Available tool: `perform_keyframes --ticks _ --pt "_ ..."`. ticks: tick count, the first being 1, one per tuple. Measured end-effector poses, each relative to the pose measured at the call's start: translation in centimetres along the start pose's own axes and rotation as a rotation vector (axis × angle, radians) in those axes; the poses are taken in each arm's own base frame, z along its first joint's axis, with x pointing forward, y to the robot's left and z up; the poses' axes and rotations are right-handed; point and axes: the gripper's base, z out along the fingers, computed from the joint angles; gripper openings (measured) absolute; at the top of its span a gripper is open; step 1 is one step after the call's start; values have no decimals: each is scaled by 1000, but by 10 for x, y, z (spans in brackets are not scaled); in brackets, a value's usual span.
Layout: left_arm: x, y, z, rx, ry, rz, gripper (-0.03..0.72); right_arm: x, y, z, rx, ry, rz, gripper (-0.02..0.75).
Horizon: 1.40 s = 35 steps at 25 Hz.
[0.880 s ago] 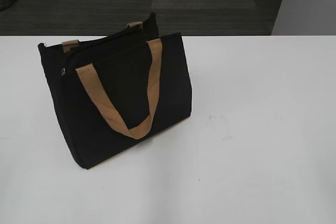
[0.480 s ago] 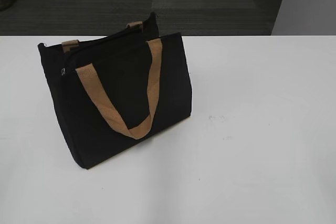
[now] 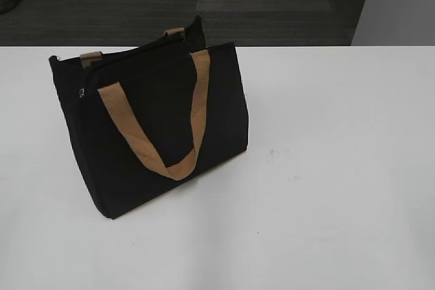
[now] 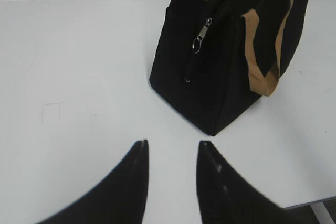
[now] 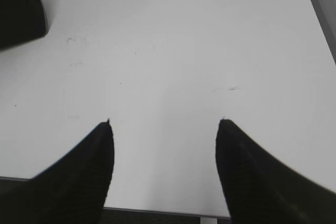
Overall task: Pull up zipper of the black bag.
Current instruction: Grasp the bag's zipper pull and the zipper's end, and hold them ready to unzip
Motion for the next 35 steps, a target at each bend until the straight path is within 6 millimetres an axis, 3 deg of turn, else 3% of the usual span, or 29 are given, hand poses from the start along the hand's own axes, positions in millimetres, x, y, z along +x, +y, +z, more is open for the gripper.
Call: perform_keyframes --ticks 27,30,35 --pt "0 0 0 -1 0 0 243 0 0 0 0 0 0 477" --pt "0 0 0 -1 0 0 282 0 0 0 0 0 0 477" --pt "0 0 0 -2 0 1 422 0 0 0 0 0 0 477"
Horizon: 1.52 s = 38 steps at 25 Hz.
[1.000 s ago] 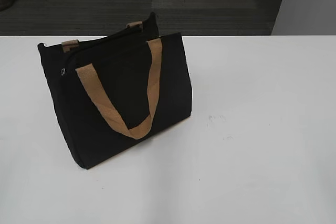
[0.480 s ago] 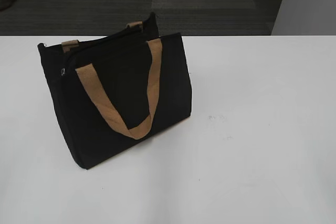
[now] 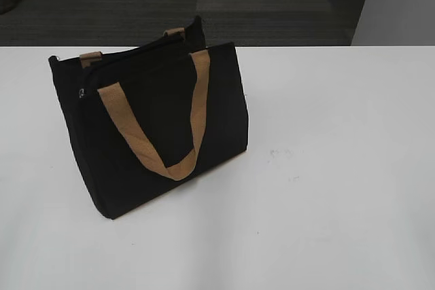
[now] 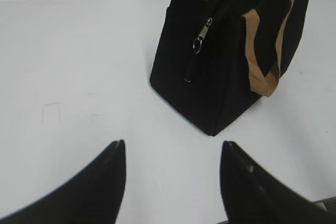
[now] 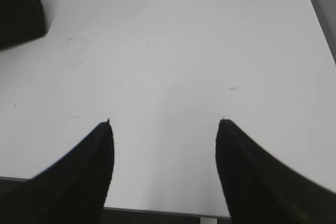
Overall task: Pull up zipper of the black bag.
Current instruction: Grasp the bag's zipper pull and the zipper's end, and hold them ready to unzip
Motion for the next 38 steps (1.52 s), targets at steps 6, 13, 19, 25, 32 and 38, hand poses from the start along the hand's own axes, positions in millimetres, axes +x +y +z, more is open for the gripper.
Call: perform_keyframes --ticks 6,13,19,25,32,38 --pt "0 0 0 0 0 0 465 0 0 0 0 0 0 477" --pt "-3 1 4 0 18 -3 456 0 0 0 0 0 0 477" --pt "-44 10 25 -26 72 -10 456 0 0 0 0 0 0 477" --pt "-67 21 79 -16 157 30 449 0 0 0 0 0 0 477" --pt "-82 20 127 61 102 79 442 0 0 0 0 0 0 477" --pt "-54 15 165 168 119 155 439 0 0 0 0 0 0 477"
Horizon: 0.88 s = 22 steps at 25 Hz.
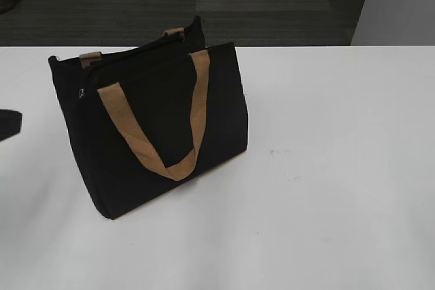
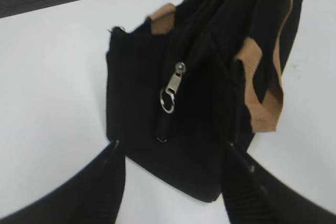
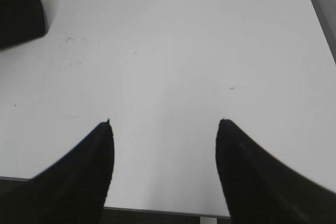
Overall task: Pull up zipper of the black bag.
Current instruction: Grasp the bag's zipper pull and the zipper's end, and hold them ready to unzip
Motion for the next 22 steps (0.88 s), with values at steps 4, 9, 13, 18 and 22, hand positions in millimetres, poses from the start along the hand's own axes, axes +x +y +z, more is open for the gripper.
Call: perform_keyframes --ticks 4,9,13,18,22 --pt "23 -5 9 9 -13 -3 438 0 0 0 -1 0 0 477" --pt "25 -4 14 8 -34 32 438 0 0 0 -1 0 0 477" --pt "30 -4 29 57 11 68 438 0 0 0 -1 0 0 477" --pt "35 -8 48 158 35 176 438 0 0 0 -1 0 0 477" --pt "42 -6 65 182 55 195 438 0 0 0 -1 0 0 477"
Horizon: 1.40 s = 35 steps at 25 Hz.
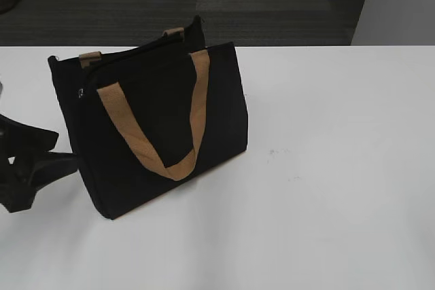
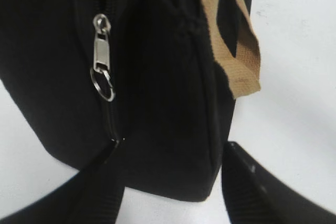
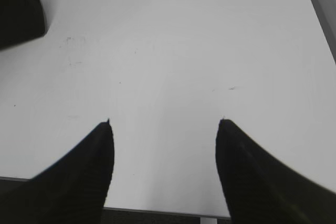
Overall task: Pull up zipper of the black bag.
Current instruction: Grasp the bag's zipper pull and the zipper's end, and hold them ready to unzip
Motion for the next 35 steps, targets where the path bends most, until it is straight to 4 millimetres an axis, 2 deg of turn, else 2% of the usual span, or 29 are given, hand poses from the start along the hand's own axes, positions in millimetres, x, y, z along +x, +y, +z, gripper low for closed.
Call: perform_keyframes --ticks 7,14,20,24,29,35 --pt "17 8 24 34 76 163 438 0 0 0 0 0 0 477" --pt "16 33 26 -13 55 119 438 0 0 0 0 1 0 477" --pt "25 31 45 129 17 96 438 0 0 0 0 0 0 477" --pt "20 44 57 125 20 105 438 0 0 0 0 0 0 477" --pt "11 54 60 101 -1 123 438 0 0 0 0 1 0 477" --pt "18 55 67 117 29 102 437 0 0 0 0 1 0 477"
